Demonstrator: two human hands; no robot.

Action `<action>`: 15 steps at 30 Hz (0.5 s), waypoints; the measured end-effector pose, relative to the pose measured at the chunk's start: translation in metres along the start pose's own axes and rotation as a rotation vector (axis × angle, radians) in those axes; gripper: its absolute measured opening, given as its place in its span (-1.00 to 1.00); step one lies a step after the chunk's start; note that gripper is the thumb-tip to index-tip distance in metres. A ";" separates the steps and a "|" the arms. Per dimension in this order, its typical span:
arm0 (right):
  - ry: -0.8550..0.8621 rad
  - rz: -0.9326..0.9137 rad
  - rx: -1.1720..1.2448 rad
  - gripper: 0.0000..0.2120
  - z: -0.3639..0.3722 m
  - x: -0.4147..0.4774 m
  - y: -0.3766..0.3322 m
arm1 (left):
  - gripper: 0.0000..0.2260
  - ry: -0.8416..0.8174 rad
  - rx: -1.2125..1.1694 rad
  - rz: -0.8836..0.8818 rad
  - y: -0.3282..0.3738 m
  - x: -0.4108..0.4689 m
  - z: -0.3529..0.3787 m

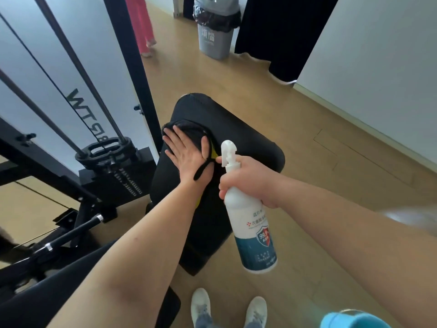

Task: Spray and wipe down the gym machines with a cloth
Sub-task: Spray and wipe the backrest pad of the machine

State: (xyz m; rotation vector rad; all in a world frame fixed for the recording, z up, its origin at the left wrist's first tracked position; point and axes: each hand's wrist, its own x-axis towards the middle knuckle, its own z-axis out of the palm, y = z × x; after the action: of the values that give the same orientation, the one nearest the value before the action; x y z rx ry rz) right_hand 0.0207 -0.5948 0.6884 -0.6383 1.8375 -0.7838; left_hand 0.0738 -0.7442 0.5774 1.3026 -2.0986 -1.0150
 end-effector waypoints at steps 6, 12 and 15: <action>0.081 0.013 0.033 -0.39 0.005 0.008 -0.008 | -0.28 -0.025 0.049 0.052 -0.013 0.026 -0.017; 0.150 -0.021 0.044 -0.41 -0.008 -0.014 -0.021 | -0.28 -0.022 0.130 0.199 -0.009 0.036 -0.025; 0.149 -0.019 0.053 -0.42 -0.017 -0.021 -0.026 | -0.30 0.018 0.100 0.204 -0.002 0.008 -0.004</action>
State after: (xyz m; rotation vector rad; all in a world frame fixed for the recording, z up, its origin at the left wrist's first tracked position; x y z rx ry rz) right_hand 0.0147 -0.5924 0.7249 -0.5776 1.9412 -0.9105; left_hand 0.0744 -0.7531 0.5783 1.1103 -2.2405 -0.8184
